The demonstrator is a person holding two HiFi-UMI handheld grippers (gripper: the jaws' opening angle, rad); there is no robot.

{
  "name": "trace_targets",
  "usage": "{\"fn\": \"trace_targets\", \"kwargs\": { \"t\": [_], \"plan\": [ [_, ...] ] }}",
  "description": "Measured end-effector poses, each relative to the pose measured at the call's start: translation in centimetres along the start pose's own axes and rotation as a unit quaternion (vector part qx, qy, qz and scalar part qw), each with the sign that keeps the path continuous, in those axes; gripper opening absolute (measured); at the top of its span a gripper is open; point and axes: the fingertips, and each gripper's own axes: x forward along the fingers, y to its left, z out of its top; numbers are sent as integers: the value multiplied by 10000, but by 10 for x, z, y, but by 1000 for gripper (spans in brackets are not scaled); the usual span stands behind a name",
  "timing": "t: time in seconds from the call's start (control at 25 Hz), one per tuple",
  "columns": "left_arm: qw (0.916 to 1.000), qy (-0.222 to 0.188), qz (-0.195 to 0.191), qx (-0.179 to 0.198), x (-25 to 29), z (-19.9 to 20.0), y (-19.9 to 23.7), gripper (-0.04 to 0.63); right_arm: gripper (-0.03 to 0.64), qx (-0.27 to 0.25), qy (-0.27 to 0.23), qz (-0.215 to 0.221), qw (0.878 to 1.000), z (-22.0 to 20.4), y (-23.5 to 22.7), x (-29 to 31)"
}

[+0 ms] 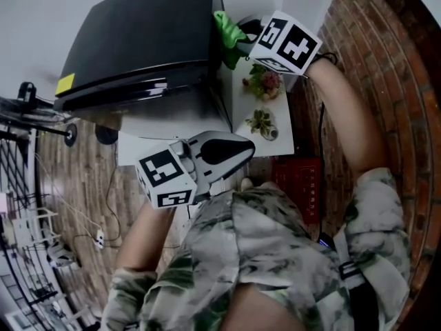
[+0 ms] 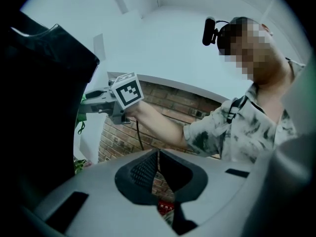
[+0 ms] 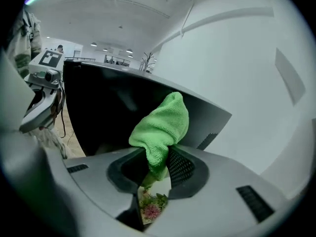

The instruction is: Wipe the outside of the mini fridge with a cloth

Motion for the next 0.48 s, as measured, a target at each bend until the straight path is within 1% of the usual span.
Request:
{"fn": "trace_targets", "kwargs": {
  "t": [0.12,0.48],
  "plan": [
    [10000,12,32,-13,2,-3,2,29,106,15,94,93,9999,-8,6,13],
    [9999,-3,157,-61,0,-5,6,29,106,279,281,254,9989,-51,25,51]
  ]
}}
